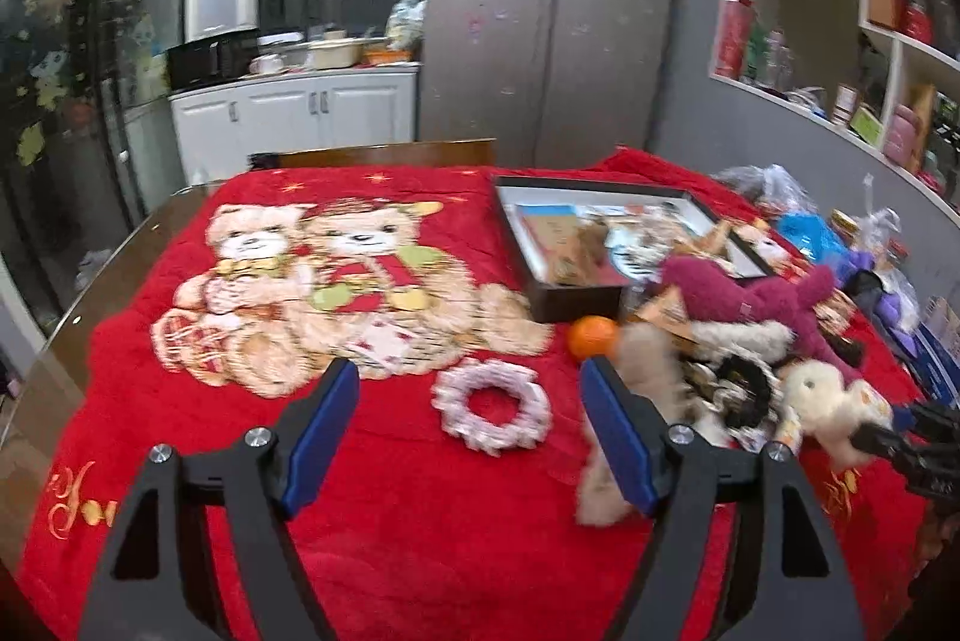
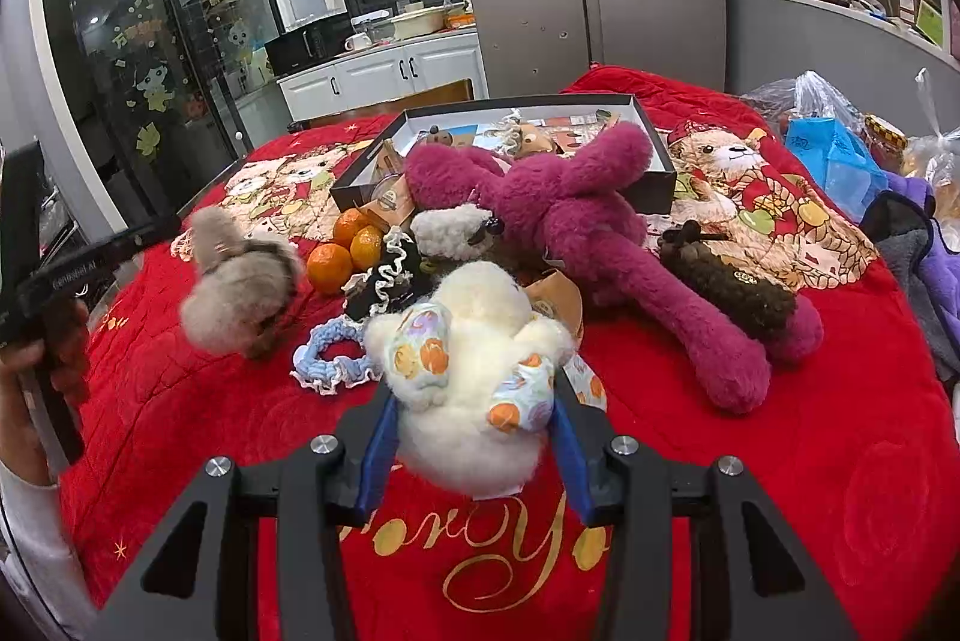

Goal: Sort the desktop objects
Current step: 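Grasp the pink-white lace ring with the left tool while the right tool holds the lamb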

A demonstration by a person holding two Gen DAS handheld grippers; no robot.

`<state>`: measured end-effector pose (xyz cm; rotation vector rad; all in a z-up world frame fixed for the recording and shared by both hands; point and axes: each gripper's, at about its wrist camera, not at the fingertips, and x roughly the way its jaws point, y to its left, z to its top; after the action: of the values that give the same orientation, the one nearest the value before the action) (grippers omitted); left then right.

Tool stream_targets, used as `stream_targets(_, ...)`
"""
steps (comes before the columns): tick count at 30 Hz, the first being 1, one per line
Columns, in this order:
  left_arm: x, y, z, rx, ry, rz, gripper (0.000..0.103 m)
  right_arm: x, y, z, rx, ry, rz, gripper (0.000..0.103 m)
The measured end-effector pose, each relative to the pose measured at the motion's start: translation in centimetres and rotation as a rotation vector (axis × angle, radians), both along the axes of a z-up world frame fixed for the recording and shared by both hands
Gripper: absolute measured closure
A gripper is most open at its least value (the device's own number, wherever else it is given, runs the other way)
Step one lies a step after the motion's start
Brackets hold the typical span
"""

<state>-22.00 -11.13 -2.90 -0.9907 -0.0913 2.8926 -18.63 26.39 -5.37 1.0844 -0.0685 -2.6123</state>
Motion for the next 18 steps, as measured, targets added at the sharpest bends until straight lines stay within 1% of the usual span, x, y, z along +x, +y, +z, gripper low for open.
stream_targets(2,-1.0,-0.8,-0.9,0.011,-0.032,0.031,0.025,0.0,-0.1,0.0,0.003,0.000,0.003,0.056)
stream_targets(3,-1.5,-0.8,-1.4,0.021,-0.054,0.030,0.025,0.0,-0.1,0.0,0.002,0.000,0.003,0.056)
stream_targets(5,-2.3,-0.5,-2.8,0.054,-0.096,-0.001,0.025,0.0,-0.1,0.0,0.000,0.001,0.003,0.056)
stream_targets(6,-2.9,-0.1,-3.7,0.057,-0.119,-0.015,0.025,-0.1,-0.1,0.0,0.000,0.001,0.002,0.056)
stream_targets(9,-4.4,1.0,-5.4,0.016,-0.158,-0.020,0.025,-0.1,-0.1,0.0,0.000,-0.001,0.003,0.056)
stream_targets(11,-5.3,1.2,-6.2,-0.007,-0.178,-0.005,0.027,-0.1,-0.2,0.0,0.001,-0.002,0.003,0.056)
stream_targets(15,-6.4,1.3,-7.3,0.000,-0.207,-0.005,0.027,-0.1,-0.1,0.0,0.005,-0.003,0.002,0.056)
stream_targets(16,-6.7,1.3,-7.5,-0.002,-0.214,-0.005,0.028,-0.2,0.0,0.0,0.004,-0.003,0.000,0.056)
stream_targets(18,-7.3,1.5,-8.2,-0.030,-0.231,-0.004,0.033,-0.3,-0.1,-0.1,0.004,-0.005,-0.001,0.056)
